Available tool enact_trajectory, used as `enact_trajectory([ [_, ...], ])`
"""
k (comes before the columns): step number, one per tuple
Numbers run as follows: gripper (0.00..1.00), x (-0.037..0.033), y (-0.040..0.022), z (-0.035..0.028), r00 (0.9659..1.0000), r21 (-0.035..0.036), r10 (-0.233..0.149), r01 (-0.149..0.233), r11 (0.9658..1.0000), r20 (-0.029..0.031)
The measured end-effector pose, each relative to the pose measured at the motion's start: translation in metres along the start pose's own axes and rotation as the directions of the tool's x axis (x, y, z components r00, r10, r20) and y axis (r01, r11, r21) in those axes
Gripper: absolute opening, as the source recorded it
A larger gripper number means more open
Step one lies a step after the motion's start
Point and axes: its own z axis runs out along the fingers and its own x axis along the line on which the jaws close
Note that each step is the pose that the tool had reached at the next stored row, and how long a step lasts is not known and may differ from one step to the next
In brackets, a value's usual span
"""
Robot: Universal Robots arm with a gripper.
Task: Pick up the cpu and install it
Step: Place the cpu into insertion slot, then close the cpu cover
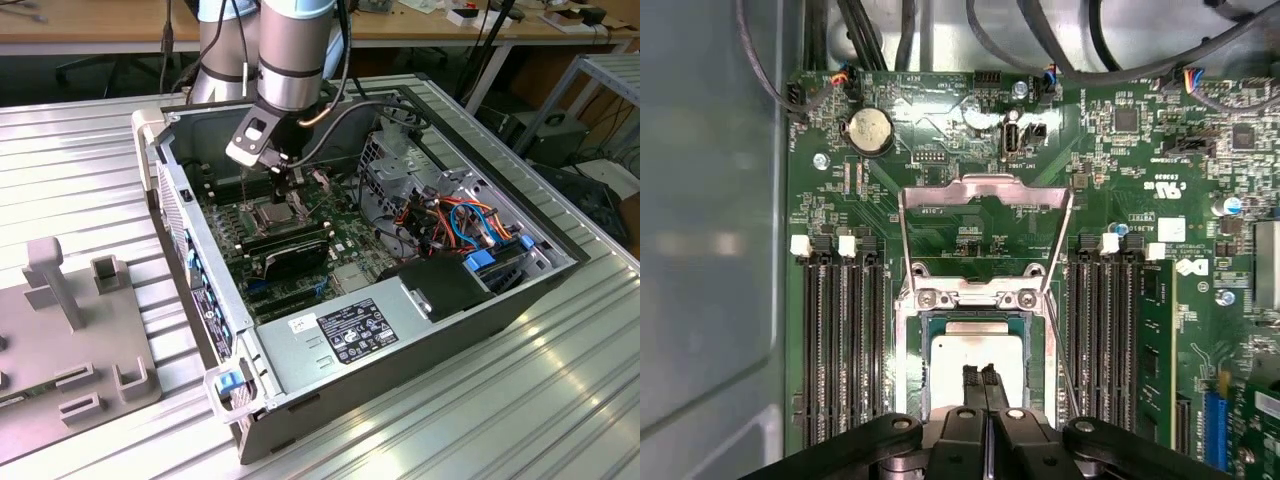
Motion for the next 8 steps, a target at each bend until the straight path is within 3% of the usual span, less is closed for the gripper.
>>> enact_trajectory([
  [5,0.11,-0.0004,0.0008,-0.0173,1.0,-0.0029,0.0,0.0,1.0,0.0001],
  [8,0.11,-0.0004,0.0009,-0.018,1.0,-0.0031,0.0,0.0,1.0,-0.0001],
])
